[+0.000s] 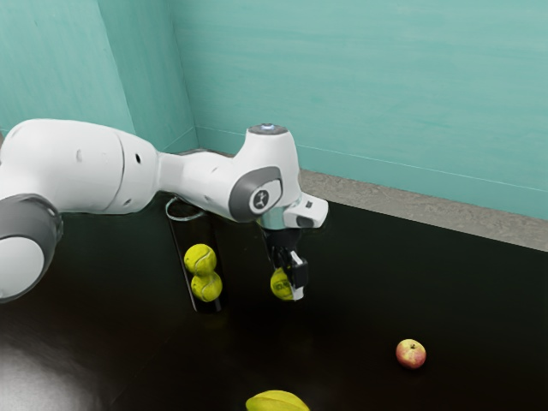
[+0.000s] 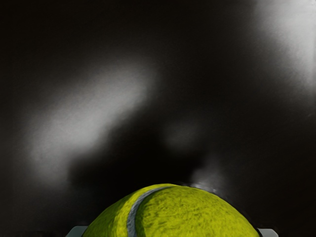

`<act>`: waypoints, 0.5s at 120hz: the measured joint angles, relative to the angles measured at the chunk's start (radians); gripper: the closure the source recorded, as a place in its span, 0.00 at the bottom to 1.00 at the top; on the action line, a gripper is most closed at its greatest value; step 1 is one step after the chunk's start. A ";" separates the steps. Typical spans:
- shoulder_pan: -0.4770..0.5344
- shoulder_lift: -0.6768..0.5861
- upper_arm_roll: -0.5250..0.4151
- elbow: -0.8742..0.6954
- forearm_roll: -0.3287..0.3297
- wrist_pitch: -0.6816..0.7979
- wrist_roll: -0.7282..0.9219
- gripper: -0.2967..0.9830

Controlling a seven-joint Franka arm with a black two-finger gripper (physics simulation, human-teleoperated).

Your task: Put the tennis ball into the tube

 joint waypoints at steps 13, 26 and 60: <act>0.002 -0.036 0.017 0.099 0.055 -0.115 -0.015 0.65; 0.004 -0.083 0.031 0.164 0.105 -0.216 -0.029 0.67; 0.032 -0.233 0.078 0.254 0.186 -0.386 -0.050 0.67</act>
